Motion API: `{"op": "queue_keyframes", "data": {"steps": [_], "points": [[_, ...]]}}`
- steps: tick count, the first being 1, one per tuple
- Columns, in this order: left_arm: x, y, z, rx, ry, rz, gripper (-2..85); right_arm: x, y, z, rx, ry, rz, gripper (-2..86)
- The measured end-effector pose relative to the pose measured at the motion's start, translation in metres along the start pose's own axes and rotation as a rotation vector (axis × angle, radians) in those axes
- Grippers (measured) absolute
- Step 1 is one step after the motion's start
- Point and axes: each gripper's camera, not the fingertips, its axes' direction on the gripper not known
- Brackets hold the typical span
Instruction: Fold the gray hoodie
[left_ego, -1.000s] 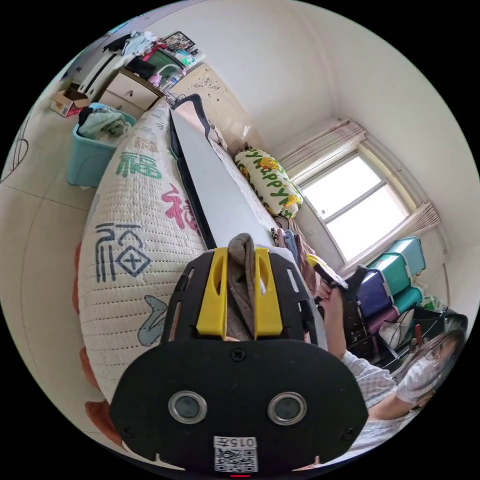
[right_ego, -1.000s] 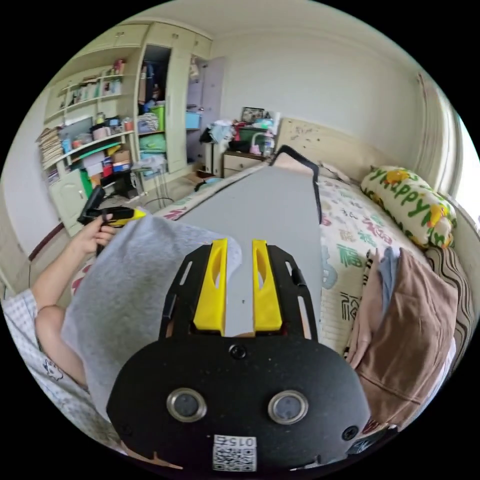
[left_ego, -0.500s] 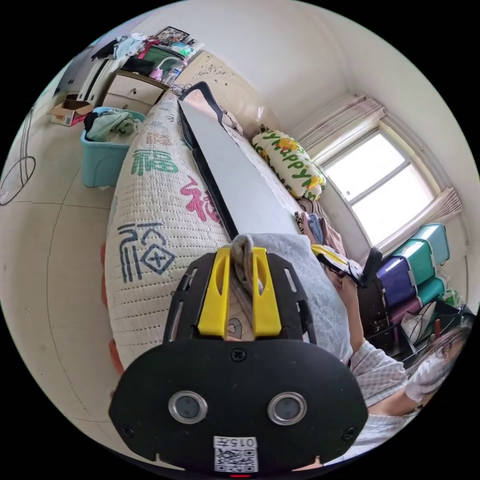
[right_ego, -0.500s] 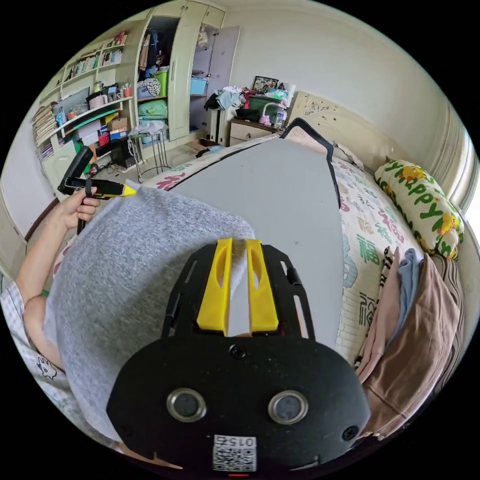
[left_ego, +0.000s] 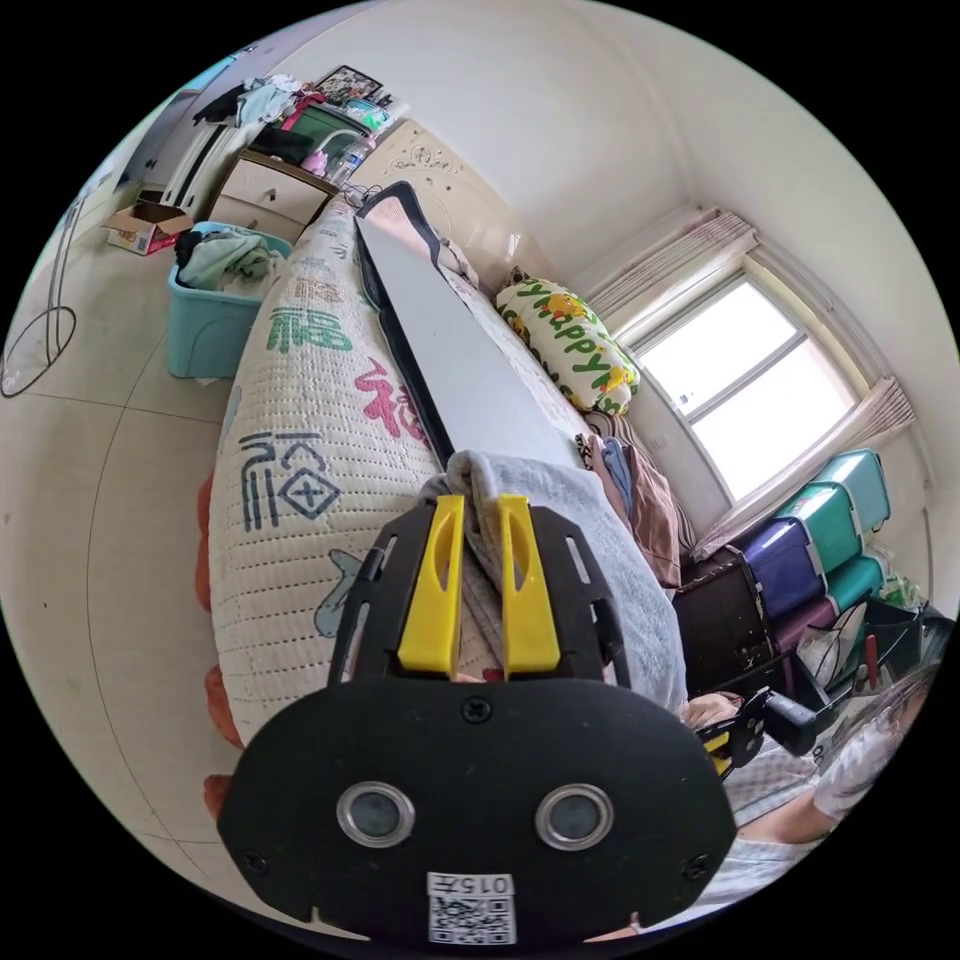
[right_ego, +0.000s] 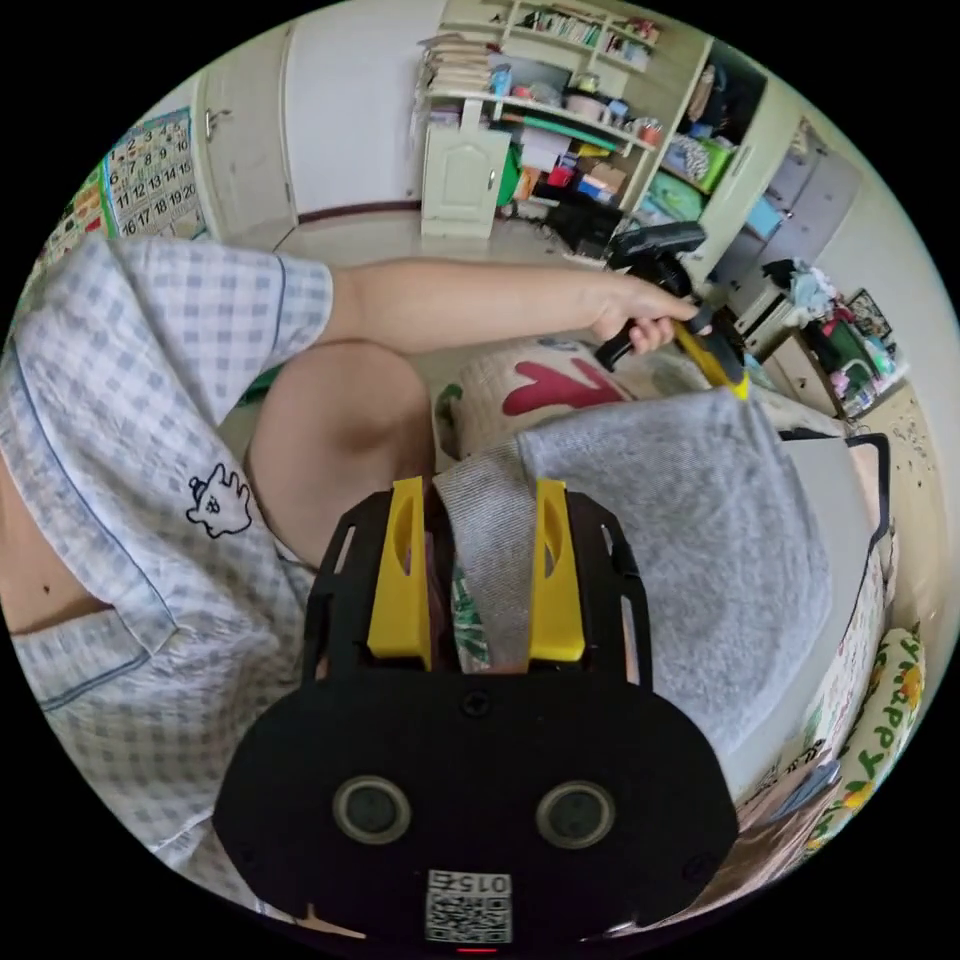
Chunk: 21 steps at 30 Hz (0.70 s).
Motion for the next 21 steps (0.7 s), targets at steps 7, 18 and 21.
{"op": "queue_keyframes", "data": {"steps": [7, 18, 21], "points": [[0.007, 0.003, -0.012, 0.053, 0.002, 0.047, 1.8, 0.014, 0.002, -0.025, 0.105, -0.057, 0.015, 3.4], [-0.003, -0.006, -0.001, -0.065, -0.082, 0.07, 1.9, 0.07, 0.01, 0.003, 0.031, -0.195, 0.077, 3.7], [-0.016, -0.005, -0.011, -0.058, -0.047, 0.034, 4.9, 0.08, 0.026, -0.012, 0.063, -0.229, 0.087, 5.0]]}}
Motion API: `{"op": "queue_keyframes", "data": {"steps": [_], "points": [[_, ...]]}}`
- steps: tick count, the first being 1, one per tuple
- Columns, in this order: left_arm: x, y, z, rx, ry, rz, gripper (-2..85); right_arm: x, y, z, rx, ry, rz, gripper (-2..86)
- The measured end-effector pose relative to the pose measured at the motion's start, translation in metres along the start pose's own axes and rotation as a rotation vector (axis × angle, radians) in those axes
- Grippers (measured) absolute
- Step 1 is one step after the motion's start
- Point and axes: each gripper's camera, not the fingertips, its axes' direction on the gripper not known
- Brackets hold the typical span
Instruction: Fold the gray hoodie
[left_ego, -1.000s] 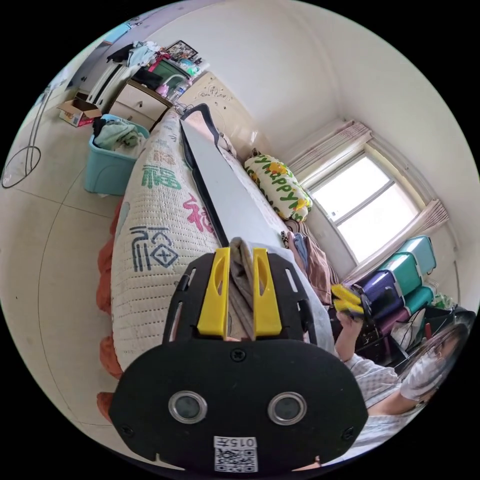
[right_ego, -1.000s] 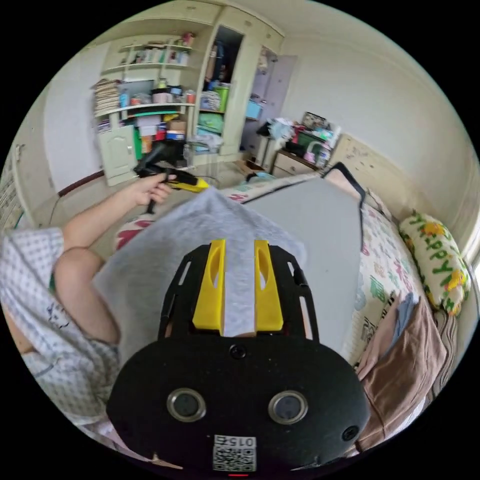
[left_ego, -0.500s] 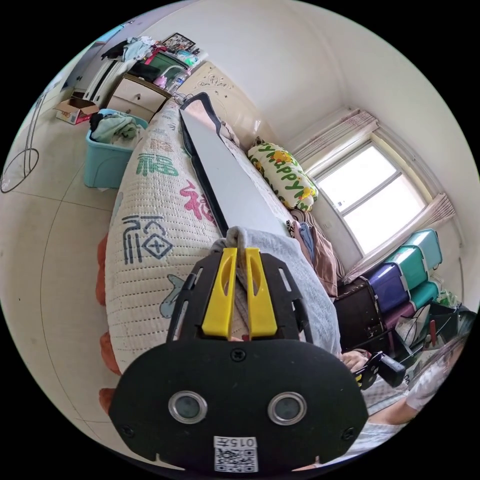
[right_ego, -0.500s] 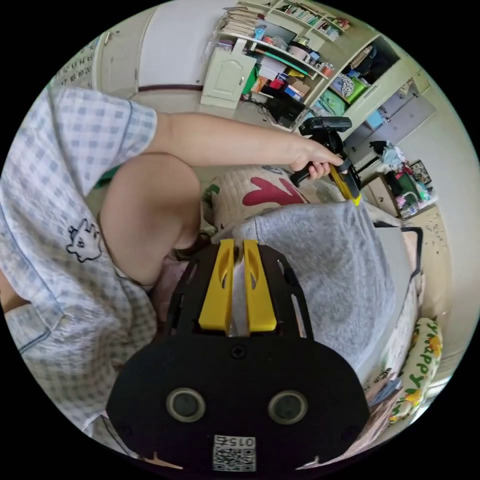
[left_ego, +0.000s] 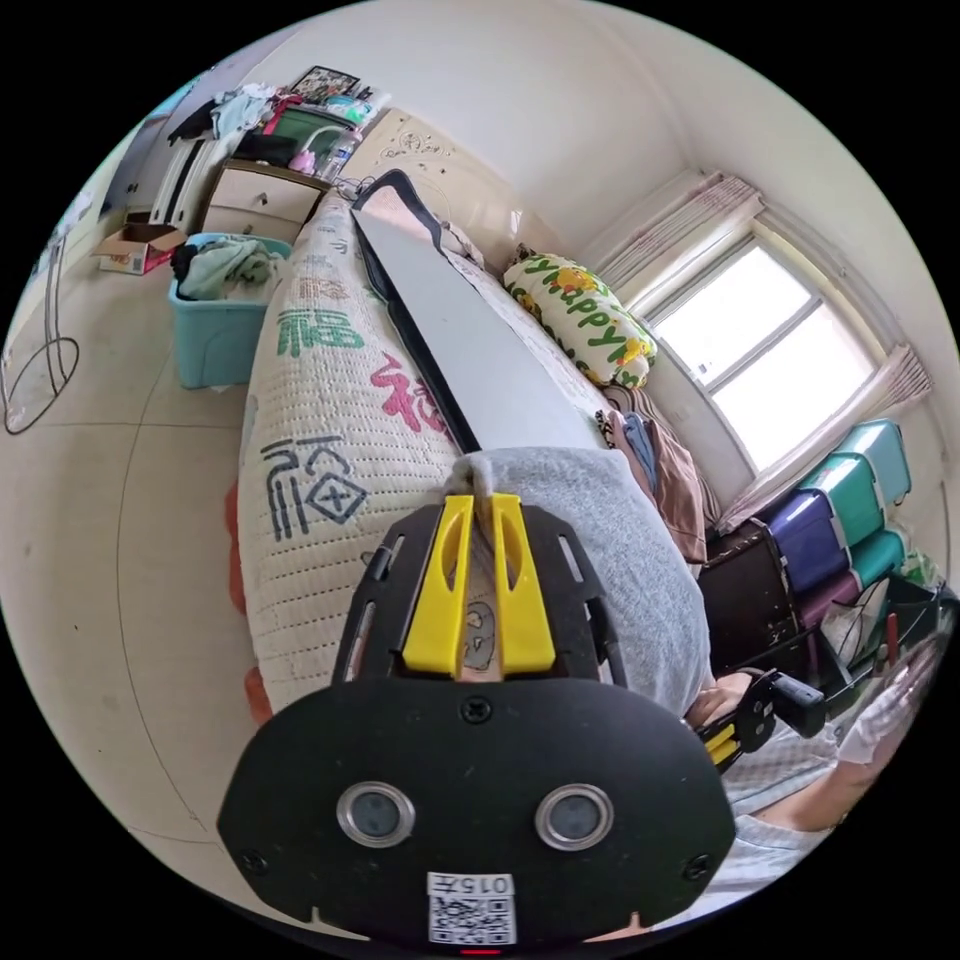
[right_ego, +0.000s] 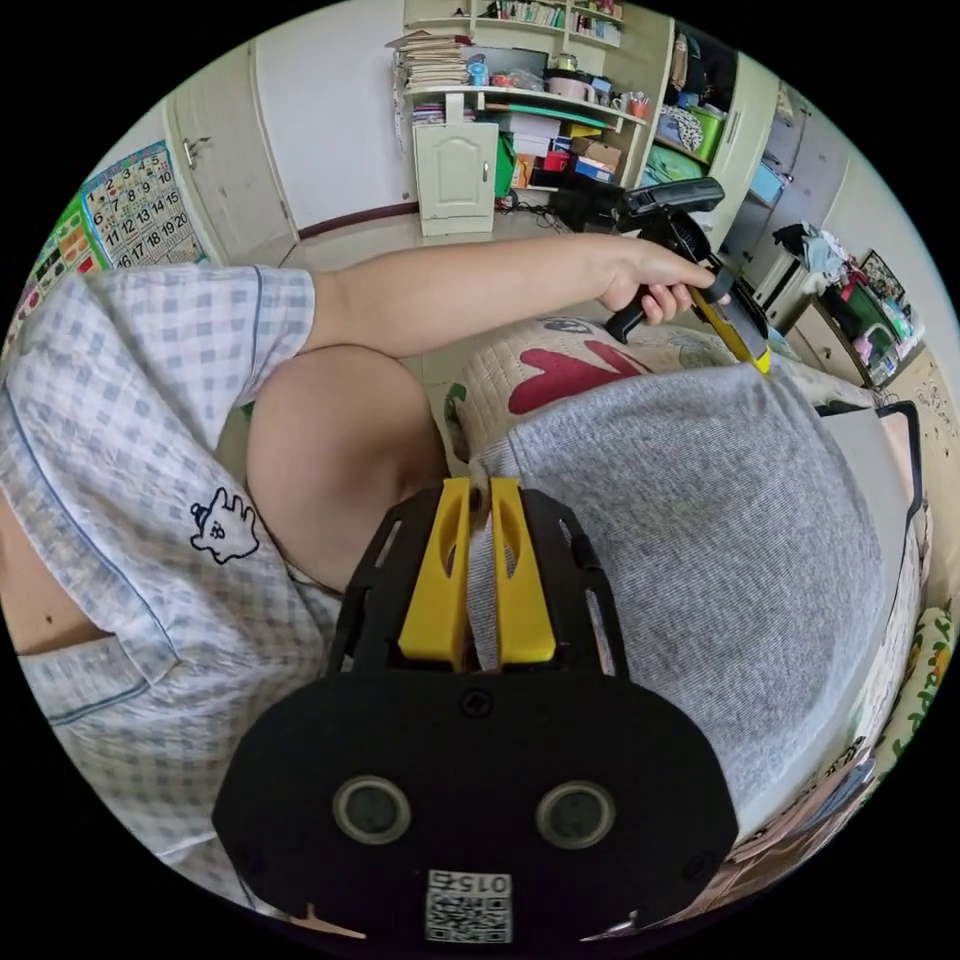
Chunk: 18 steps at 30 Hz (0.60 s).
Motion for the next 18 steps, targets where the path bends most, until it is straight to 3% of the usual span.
{"op": "queue_keyframes", "data": {"steps": [4, 7, 10, 14, 18], "points": [[-0.018, 0.009, -0.023, 0.037, 0.041, -0.039, 9.2, 0.009, 0.025, -0.042, 0.076, -0.227, -0.092, 6.1], [-0.032, 0.017, -0.039, 0.039, 0.049, -0.049, 10.7, 0.039, 0.06, -0.092, 0.249, -0.371, -0.089, 8.5], [-0.048, 0.025, -0.043, 0.01, 0.118, -0.069, 13.3, 0.097, 0.11, -0.141, 0.452, -0.261, 0.092, 9.6], [-0.069, 0.026, -0.039, 0.012, 0.22, -0.106, 19.7, 0.2, 0.194, -0.185, 0.66, -0.062, 0.518, 11.3], [-0.086, 0.025, -0.036, 0.02, 0.278, -0.109, 20.9, 0.29, 0.24, -0.175, 0.573, -0.03, 0.765, 14.7]]}}
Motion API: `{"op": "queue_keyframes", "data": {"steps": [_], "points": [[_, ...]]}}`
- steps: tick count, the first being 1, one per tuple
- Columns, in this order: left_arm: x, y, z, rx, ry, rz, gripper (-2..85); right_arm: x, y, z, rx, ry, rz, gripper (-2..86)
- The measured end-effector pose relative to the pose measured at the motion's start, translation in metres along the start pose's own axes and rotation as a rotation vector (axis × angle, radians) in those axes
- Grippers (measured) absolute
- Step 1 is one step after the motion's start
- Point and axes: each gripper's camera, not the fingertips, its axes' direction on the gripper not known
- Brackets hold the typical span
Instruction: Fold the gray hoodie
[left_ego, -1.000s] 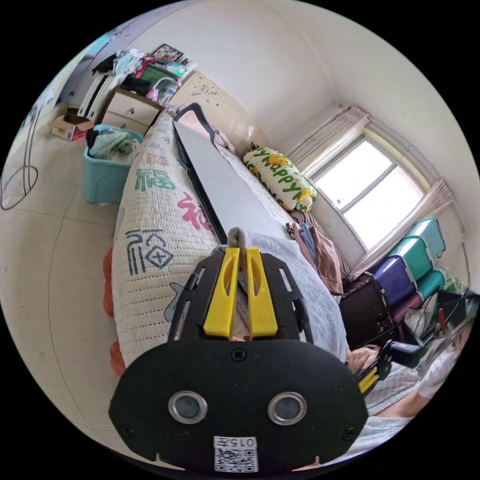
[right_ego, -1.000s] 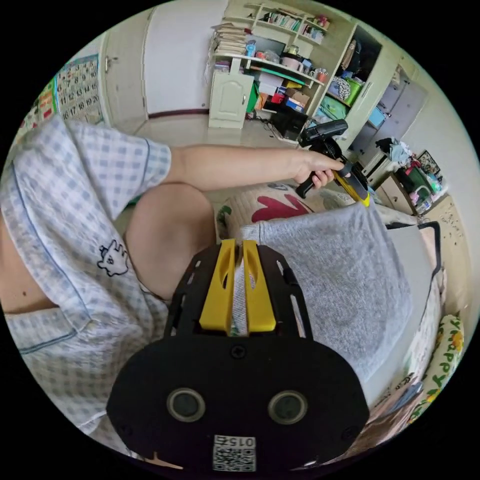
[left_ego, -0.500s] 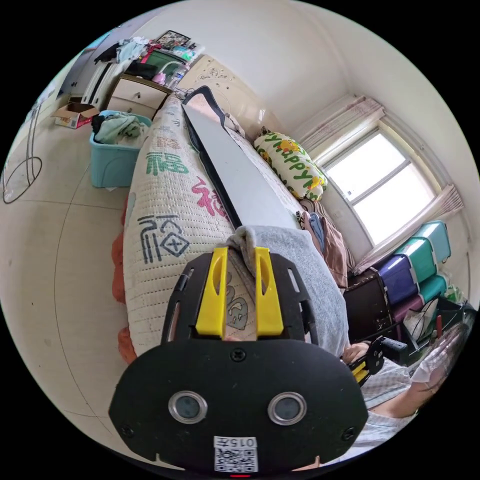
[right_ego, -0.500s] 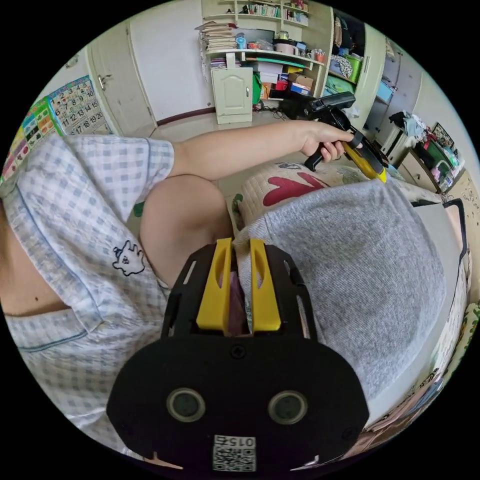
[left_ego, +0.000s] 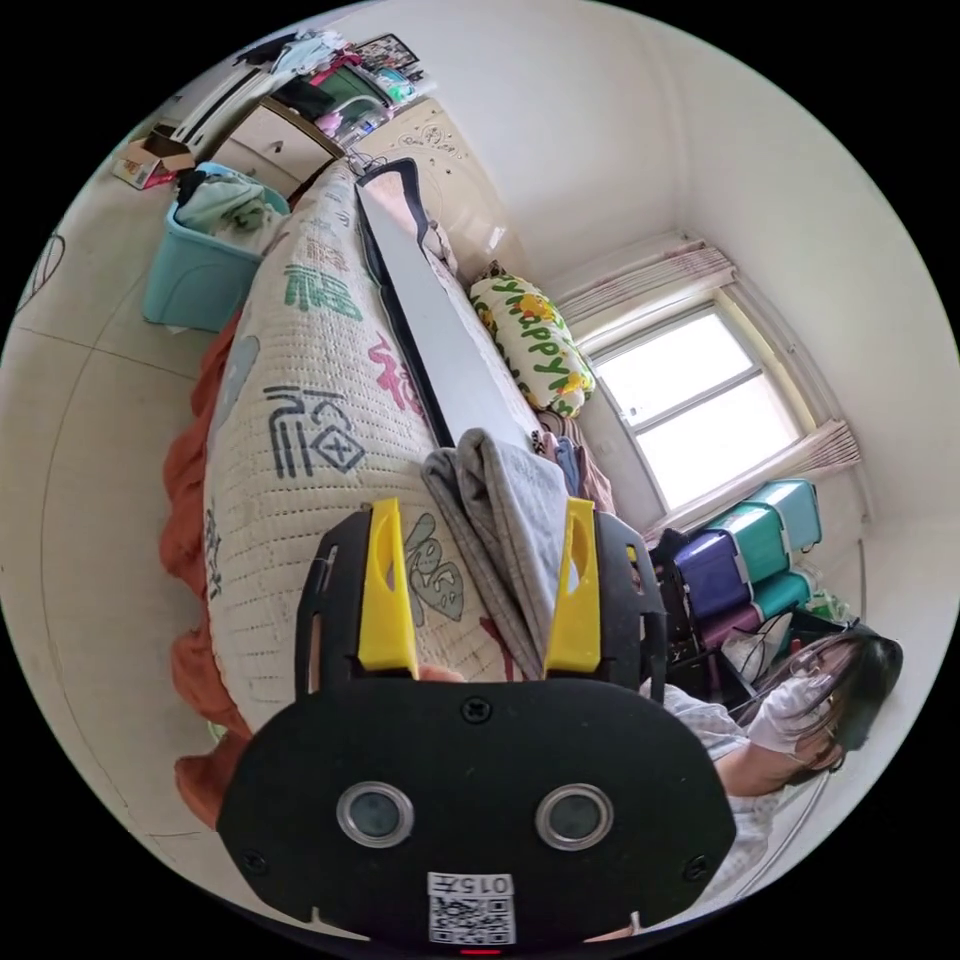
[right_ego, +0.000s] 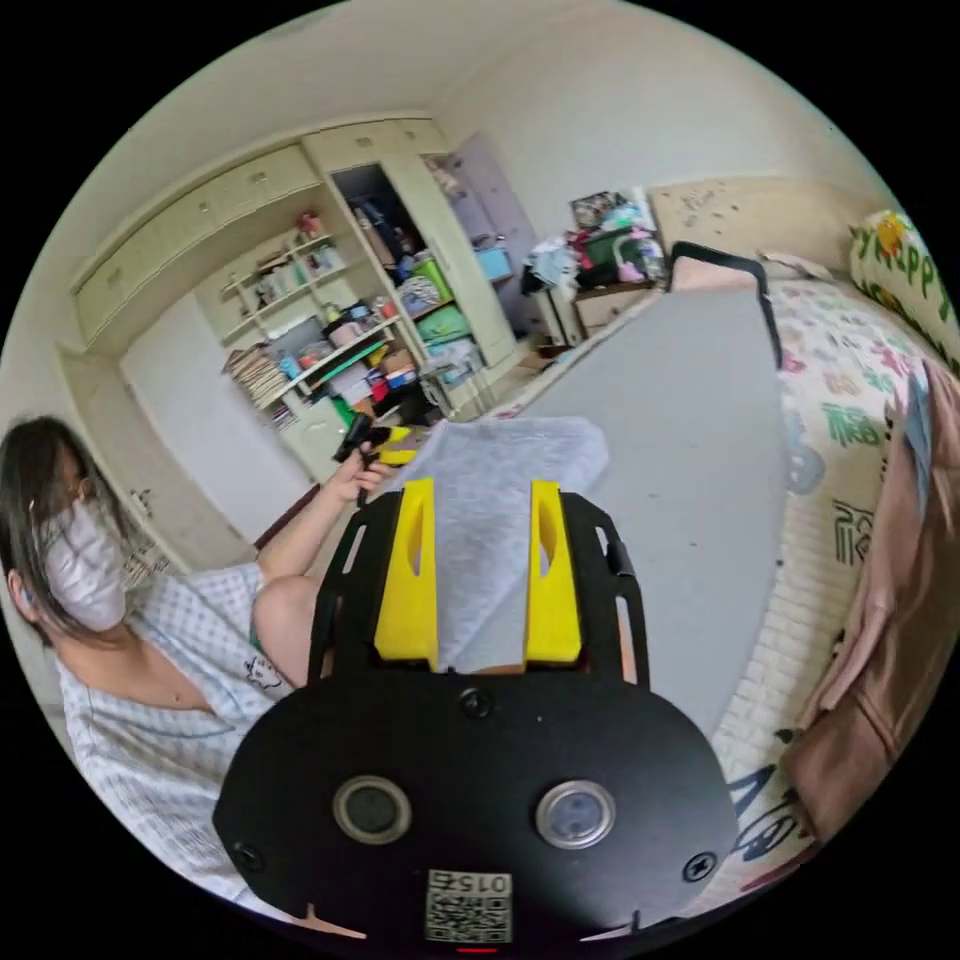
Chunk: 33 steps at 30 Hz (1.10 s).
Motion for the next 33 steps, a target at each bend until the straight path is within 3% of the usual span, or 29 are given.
{"op": "queue_keyframes", "data": {"steps": [6, 13, 20, 26, 33], "points": [[-0.023, -0.014, 0.027, -0.083, 0.018, 0.008, 19.3, 0.07, -0.036, 0.035, -0.121, -0.211, 0.137, 16.3], [-0.063, -0.013, 0.039, -0.133, 0.086, -0.02, 16.1, 0.087, -0.061, 0.066, -0.267, -0.232, 0.145, 17.2], [-0.093, 0.005, 0.043, -0.185, 0.098, 0.002, 12.5, 0.087, -0.061, 0.07, -0.269, -0.268, 0.13, 15.0], [-0.104, 0.042, 0.023, -0.11, 0.139, 0.078, 8.7, 0.06, -0.041, 0.032, -0.14, -0.313, 0.039, 9.6], [0.034, 0.121, -0.014, 0.069, 0.195, 0.48, 7.7, -0.033, 0.029, -0.097, 0.138, -0.41, -0.279, 8.4]]}}
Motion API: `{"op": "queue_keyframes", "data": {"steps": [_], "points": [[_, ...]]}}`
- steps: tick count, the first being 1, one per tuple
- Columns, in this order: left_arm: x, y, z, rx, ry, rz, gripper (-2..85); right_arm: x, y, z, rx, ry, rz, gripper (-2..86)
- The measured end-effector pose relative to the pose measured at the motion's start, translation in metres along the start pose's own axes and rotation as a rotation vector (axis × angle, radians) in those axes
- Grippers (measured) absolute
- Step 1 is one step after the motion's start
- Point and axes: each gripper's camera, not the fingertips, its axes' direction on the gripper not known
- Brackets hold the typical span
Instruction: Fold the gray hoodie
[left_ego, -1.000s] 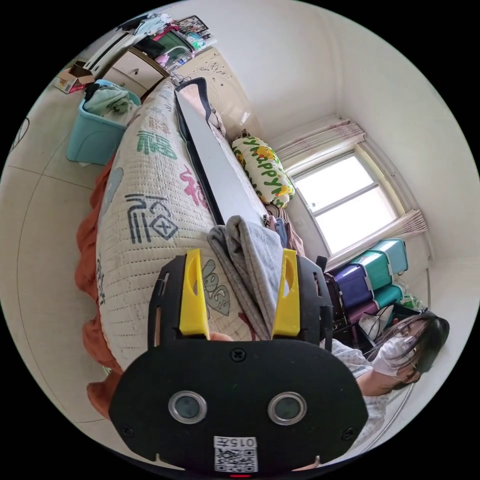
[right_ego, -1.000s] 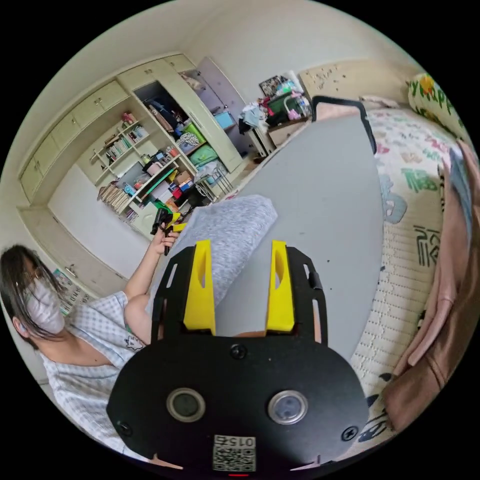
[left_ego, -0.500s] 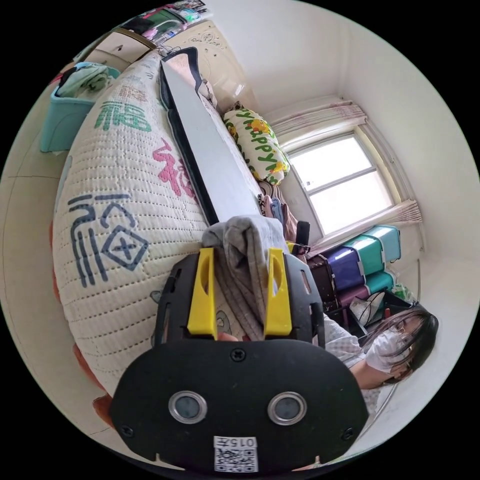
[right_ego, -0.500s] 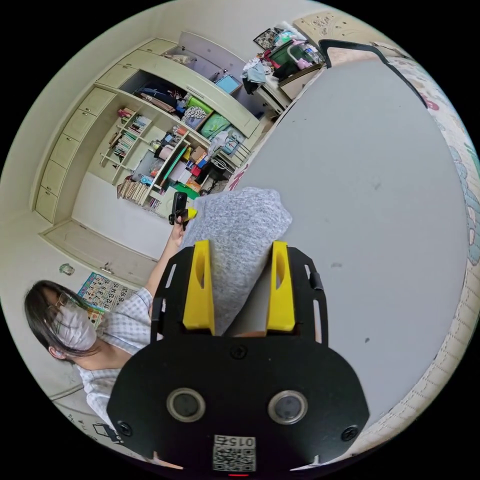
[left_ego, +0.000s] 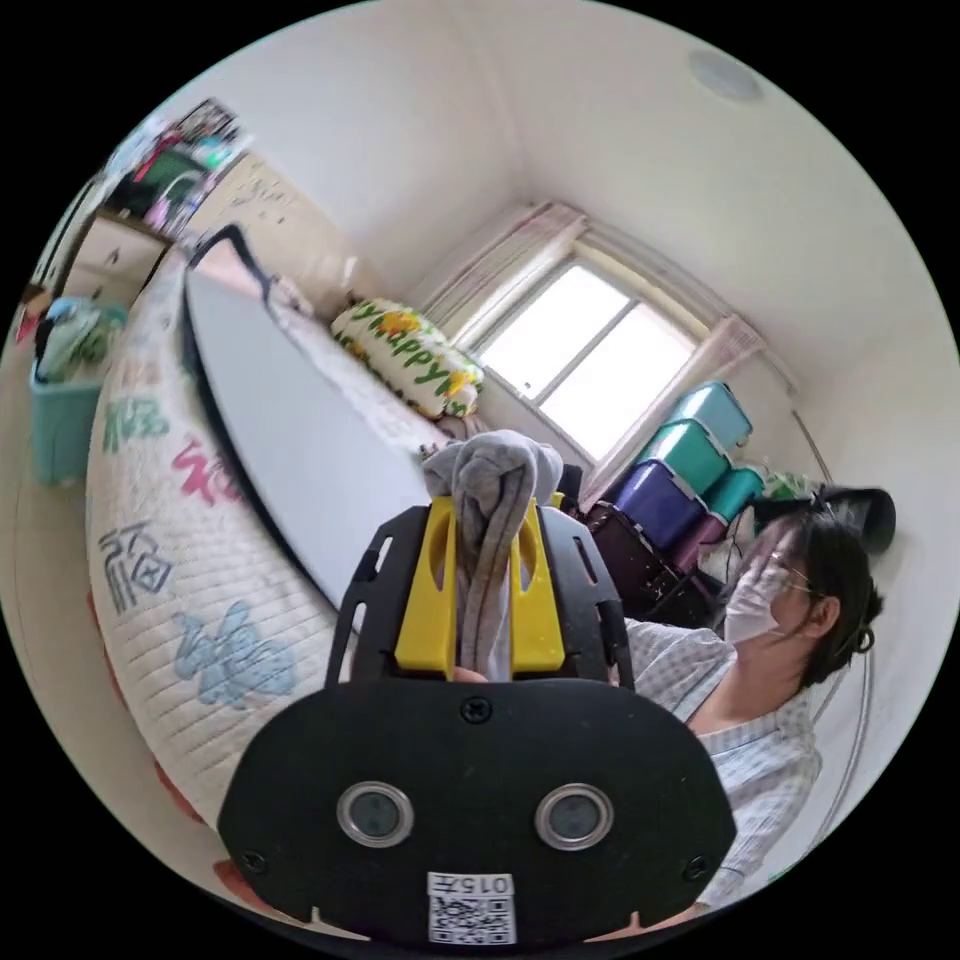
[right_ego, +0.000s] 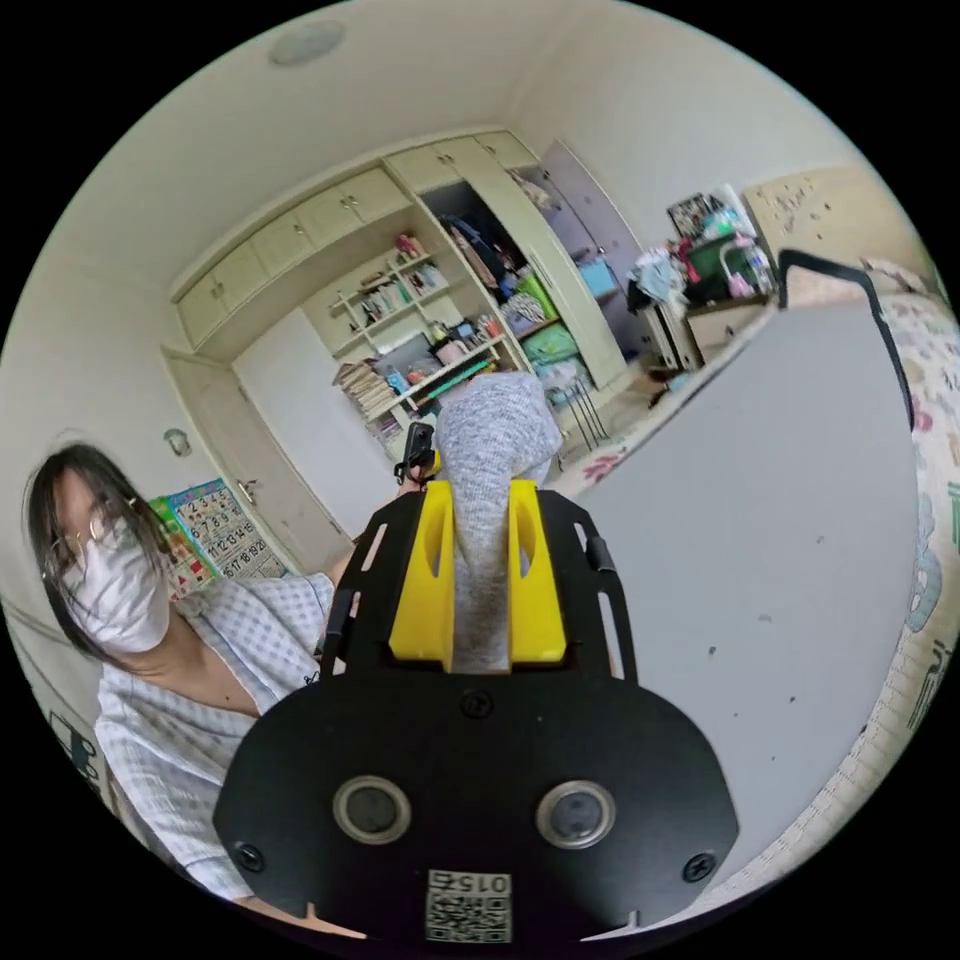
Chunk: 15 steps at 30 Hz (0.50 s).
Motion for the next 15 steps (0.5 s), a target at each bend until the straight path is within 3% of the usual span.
{"op": "queue_keyframes", "data": {"steps": [8, 15], "points": [[0.161, 0.004, 0.126, -0.051, 0.122, 0.375, 7.6, -0.178, 0.085, -0.152, 0.19, 0.267, -0.249, 7.7], [0.176, 0.016, 0.352, -0.1, 0.404, 0.407, 7.6, -0.306, 0.157, -0.302, 0.333, 0.751, -0.257, 7.6]]}}
